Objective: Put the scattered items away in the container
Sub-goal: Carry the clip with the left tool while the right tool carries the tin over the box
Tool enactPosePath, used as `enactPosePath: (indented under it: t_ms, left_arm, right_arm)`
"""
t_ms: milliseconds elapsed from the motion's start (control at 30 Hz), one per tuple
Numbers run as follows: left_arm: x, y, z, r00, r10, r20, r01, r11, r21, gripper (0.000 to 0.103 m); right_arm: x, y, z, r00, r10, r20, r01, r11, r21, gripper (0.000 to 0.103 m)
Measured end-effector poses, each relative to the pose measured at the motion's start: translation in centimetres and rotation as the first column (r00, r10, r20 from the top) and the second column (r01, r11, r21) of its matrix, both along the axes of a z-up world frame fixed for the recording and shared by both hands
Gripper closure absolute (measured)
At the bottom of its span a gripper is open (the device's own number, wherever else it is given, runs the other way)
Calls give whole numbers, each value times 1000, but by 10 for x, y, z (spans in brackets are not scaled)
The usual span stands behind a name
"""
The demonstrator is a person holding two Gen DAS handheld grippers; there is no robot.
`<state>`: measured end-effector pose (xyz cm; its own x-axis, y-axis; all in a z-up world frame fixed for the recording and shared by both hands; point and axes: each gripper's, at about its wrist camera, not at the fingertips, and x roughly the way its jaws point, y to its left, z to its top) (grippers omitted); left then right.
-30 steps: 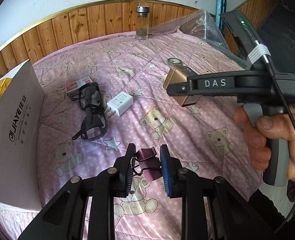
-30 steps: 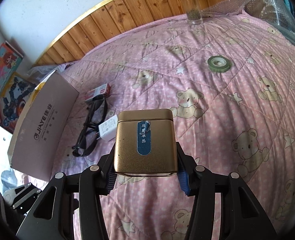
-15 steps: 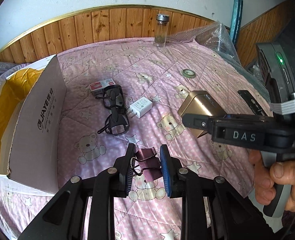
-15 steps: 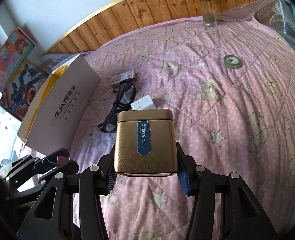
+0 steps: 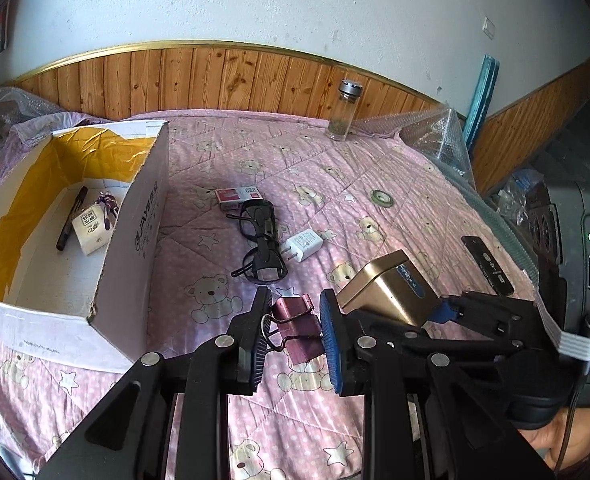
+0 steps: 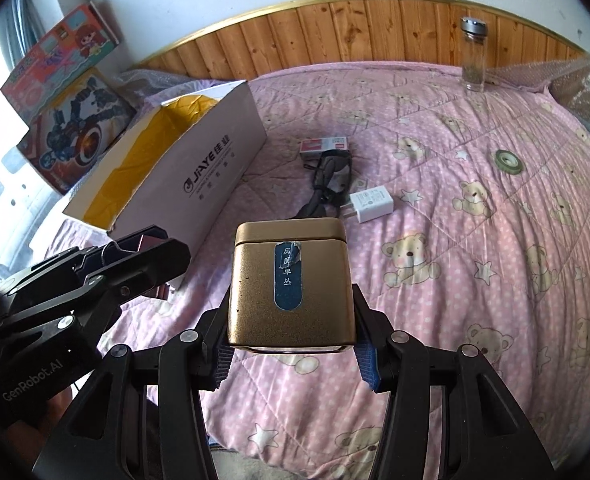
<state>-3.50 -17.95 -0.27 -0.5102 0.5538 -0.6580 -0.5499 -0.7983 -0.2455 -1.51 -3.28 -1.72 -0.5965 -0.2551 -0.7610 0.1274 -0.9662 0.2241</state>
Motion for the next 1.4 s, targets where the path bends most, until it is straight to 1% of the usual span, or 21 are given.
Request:
enactPosePath:
  t_ms: [200,400,600,1033,1400]
  left_arm:
    - [0,-24,9,1000,29,1,-29,997,66,77]
    - [-4,-50,19,997,75,-9,-74,993,96,77]
    - [-14,-81,27,991,136,-13,-133,983,125,77]
    - [-32,-133,31,970,243,-6,-240,961,138,77]
    - [-53,-156,47,959,282,-38,-274,951,143,77]
  right_arm:
    - [6,-23,15,999,40,-29,-39,998,42,50]
    - [5,-48,28,995,82,-52,-78,994,70,50]
    - [-1,-76,44,988,131,-82,-125,989,75,50]
    - [-18,-118,58,971,216,-101,-208,975,84,50]
    - [-40,-138,75,959,251,-129,-243,967,76,50]
